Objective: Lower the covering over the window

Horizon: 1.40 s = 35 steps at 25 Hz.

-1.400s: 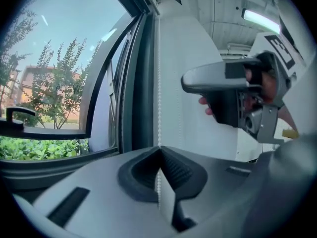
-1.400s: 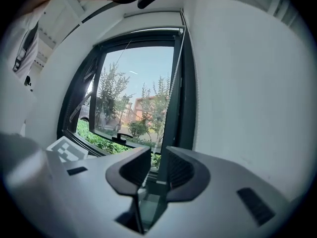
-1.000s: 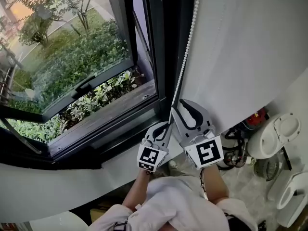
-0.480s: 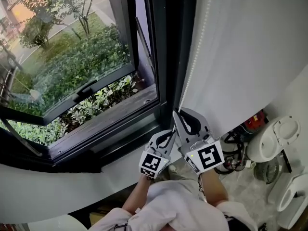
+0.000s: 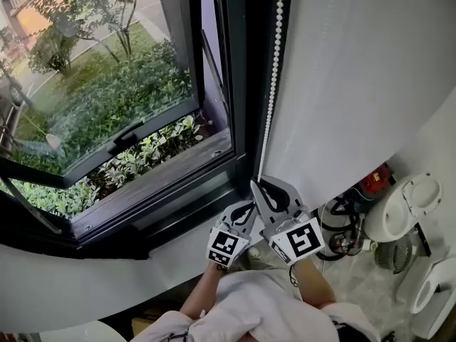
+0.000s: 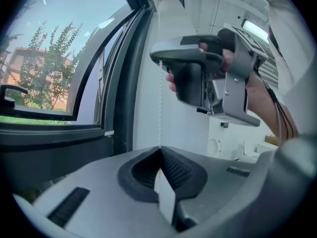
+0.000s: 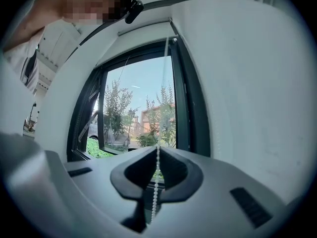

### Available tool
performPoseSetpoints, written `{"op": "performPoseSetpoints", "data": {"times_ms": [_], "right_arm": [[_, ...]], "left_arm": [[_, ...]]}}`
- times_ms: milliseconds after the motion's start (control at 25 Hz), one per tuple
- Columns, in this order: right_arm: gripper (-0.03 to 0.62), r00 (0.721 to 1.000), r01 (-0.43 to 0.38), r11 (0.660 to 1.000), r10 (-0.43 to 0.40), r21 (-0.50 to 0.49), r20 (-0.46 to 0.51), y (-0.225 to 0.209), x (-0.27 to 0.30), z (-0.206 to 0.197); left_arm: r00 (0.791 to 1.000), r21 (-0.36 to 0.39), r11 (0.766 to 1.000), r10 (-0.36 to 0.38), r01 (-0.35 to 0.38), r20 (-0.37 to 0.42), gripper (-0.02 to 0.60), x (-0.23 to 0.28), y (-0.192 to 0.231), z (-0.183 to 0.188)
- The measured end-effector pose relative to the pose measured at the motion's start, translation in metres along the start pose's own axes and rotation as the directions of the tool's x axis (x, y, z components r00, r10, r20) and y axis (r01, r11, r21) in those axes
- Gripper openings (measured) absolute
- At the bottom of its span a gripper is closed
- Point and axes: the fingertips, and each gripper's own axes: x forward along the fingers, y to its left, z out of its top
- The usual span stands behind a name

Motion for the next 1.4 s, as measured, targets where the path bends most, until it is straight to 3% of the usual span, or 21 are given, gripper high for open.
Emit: {"op": "performPoseSetpoints", "data": {"times_ms": [920, 1000, 1120, 1400], "right_arm": [[0.009, 0.991, -0.036, 0.992, 0.051, 0.122, -0.121, 0.017, -0.017, -0.095], [0.009, 0.992, -0.035, 0.992, 0.049, 0.124, -0.116, 0.016, -0.018, -0.095], [0.009, 0.993, -0.037, 0.991, 0.051, 0.126, -0.108, 0.016, -0.02, -0.094], [0.009, 0.994, -0.044, 0.989, 0.058, 0.14, -0.098, 0.017, -0.023, -0.094]], "left_arm": [[0.986, -0.072, 0.997, -0.042, 0.031, -0.16, 0.017, -0.009, -0.007, -0.103], [0.988, -0.081, 0.996, -0.037, 0.025, -0.152, 0.028, -0.014, -0.007, -0.101], [0.991, -0.091, 0.996, -0.031, 0.019, -0.13, 0.106, -0.024, -0.005, -0.088], [1.0, -0.025, 1.0, -0.002, 0.002, -0.015, 0.12, -0.049, 0.007, -0.008]]}}
